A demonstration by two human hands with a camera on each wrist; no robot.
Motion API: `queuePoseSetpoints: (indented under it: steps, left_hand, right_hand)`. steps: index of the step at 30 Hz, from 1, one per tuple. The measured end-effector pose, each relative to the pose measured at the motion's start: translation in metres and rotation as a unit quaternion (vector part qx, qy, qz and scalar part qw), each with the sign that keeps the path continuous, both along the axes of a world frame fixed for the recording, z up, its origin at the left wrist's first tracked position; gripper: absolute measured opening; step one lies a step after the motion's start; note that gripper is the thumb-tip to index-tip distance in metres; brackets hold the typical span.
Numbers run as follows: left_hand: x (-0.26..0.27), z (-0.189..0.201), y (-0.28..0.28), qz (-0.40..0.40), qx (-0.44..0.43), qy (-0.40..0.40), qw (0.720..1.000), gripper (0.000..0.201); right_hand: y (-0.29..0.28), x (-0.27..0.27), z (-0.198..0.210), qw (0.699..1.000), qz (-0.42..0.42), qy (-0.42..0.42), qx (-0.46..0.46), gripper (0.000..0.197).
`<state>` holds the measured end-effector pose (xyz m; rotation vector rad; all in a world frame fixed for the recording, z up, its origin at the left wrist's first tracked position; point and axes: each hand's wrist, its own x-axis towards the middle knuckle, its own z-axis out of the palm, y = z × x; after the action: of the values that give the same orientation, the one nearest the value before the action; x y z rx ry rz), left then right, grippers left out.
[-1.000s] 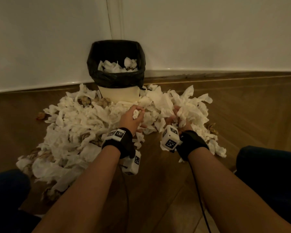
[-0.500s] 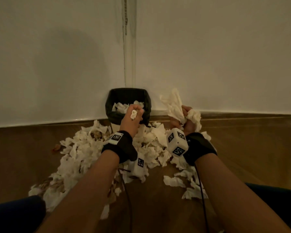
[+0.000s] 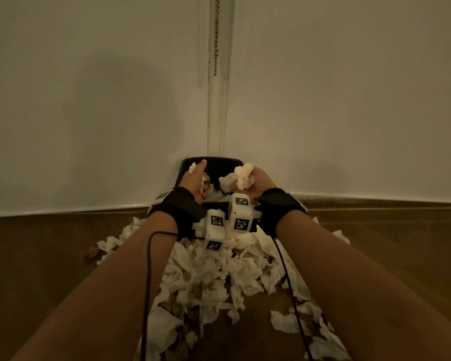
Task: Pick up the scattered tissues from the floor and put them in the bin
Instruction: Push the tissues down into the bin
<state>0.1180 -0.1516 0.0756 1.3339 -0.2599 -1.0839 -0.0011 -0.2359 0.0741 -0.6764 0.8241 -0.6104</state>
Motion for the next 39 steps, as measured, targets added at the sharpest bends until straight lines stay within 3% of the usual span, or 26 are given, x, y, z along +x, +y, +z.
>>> queuePoseSetpoints:
  steps: [3,6,9,12,18,21,26,34,37,39]
  left_hand:
    - [0.008,-0.001,-0.009,-0.028,-0.010,0.037,0.999,0.050]
    - [0.009,0.000,-0.011,-0.017,-0.021,0.057,0.998,0.063]
    - [0.007,-0.001,-0.012,0.018,-0.026,0.097,0.995,0.067]
    - [0.005,-0.001,-0.009,0.016,-0.015,0.078,0.997,0.072]
    - [0.002,-0.003,0.006,0.029,-0.056,-0.022,0.998,0.042]
    - [-0.005,-0.015,0.015,0.029,-0.059,-0.063,0.996,0.027]
    - [-0.039,-0.056,0.035,-0.052,-0.038,-0.154,0.986,0.027]
    - [-0.098,-0.120,0.048,-0.225,0.079,-0.227,0.944,0.023]
    - [-0.120,-0.143,0.045,-0.291,0.116,-0.274,0.909,0.017]
    - [-0.138,-0.157,0.043,-0.333,0.134,-0.341,0.869,0.019]
  right_hand:
    - [-0.007,0.009,-0.010,1.000,-0.006,-0.001,0.026,0.054]
    - [-0.012,0.011,-0.013,0.996,-0.001,-0.034,0.086,0.060]
    - [-0.008,0.009,-0.007,0.998,0.015,-0.023,0.061,0.060]
    - [-0.007,0.005,-0.001,0.997,-0.004,-0.026,0.076,0.057]
    - [-0.003,-0.013,-0.002,0.999,-0.006,0.001,0.035,0.043]
    - [-0.003,-0.032,-0.012,0.998,-0.052,0.042,-0.003,0.031]
    - [0.002,-0.073,-0.056,0.985,-0.116,0.125,0.004,0.017]
    - [0.029,-0.131,-0.128,0.953,-0.050,0.300,0.001,0.016]
    - [0.040,-0.154,-0.153,0.925,-0.005,0.378,-0.038,0.020]
    - [0.045,-0.171,-0.168,0.902,0.029,0.425,-0.070,0.020]
